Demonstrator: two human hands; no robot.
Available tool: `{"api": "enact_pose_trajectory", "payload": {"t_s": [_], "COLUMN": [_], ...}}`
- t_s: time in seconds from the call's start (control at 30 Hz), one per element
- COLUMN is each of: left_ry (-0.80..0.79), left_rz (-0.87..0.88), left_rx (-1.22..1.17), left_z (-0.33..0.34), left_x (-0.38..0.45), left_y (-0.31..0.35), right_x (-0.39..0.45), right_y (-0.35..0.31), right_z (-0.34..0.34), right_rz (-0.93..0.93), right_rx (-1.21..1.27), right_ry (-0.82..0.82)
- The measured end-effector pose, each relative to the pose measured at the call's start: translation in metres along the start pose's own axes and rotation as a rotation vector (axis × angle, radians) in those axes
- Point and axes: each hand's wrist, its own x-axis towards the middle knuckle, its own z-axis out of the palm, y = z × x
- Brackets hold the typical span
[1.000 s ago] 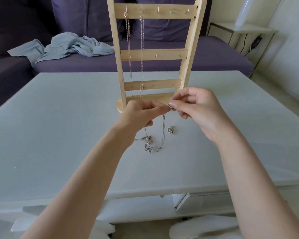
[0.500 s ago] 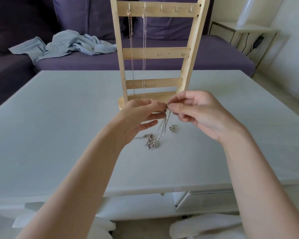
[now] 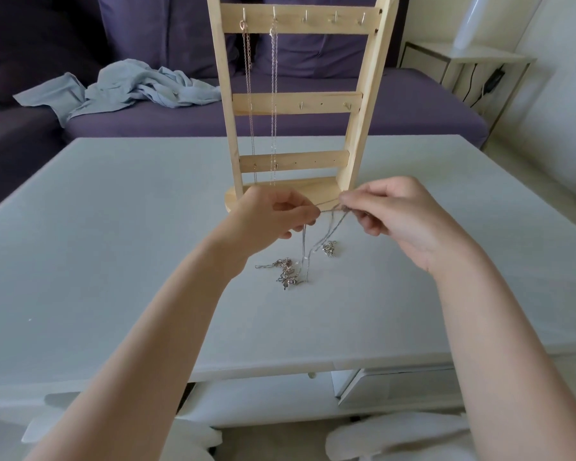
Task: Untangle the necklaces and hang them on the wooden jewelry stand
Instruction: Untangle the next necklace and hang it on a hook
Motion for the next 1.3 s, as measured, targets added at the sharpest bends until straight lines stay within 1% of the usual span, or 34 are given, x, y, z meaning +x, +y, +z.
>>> {"api": "enact_pose_trajectory", "payload": {"t_s": [0.1, 0.2, 0.27, 0.33, 0.37, 0.47, 0.53, 0.63, 0.73, 0.83, 0.9, 1.0, 1.17, 1.3], "left_ry": [-0.022, -0.004, 0.014, 0.0, -0.01, 0.002, 0.033, 0.086, 0.013, -0.081, -0.079, -0.014, 0.075, 0.061], "left_rz": [-0.022, -0.03, -0.073, -0.116, -0.126, -0.142, -0.147, -0.133, -0.087, -0.06, -0.04, 0.02, 0.106, 0.129], "left_rx": [-0.098, -0.222, -0.429, -0.67, -0.752, -0.833, -0.784, -0.527, -0.299, -0.158, -0.122, -0.117, -0.138, -0.179], "left_z": [-0.004, -0.003, -0.004, -0.005, -0.005, -0.004, -0.003, -0.001, 0.006, 0.012, 0.015, 0.016, 0.017, 0.016], "left_x": [0.0, 0.001, 0.002, 0.002, 0.002, 0.001, 0.002, 0.004, 0.002, -0.001, -0.001, -0.001, -0.002, -0.002], "left_y": [-0.002, -0.003, -0.002, 0.0, 0.001, 0.002, 0.003, 0.0, -0.003, -0.002, -0.003, 0.0, 0.005, 0.006], "right_x": [0.0, -0.001, -0.003, -0.004, -0.004, -0.002, 0.0, 0.001, 0.0, 0.0, 0.001, 0.001, 0.001, 0.001], "right_y": [-0.001, -0.002, -0.003, -0.003, -0.003, -0.001, 0.001, 0.002, 0.001, -0.001, -0.003, -0.005, -0.011, -0.01], "right_z": [-0.002, 0.001, 0.004, 0.006, 0.006, 0.005, 0.004, 0.006, 0.009, 0.009, 0.01, 0.011, 0.014, 0.014], "right_rz": [0.025, 0.043, 0.044, 0.03, 0.025, 0.009, 0.005, 0.009, -0.036, -0.114, -0.155, -0.188, -0.186, -0.16], "right_rx": [0.147, 0.177, 0.172, 0.186, 0.197, 0.192, 0.16, 0.14, 0.141, 0.076, 0.039, -0.005, 0.069, 0.123], "right_ry": [0.049, 0.043, 0.001, -0.066, -0.095, -0.115, -0.099, -0.091, -0.074, -0.025, -0.002, 0.033, 0.035, 0.022]}}
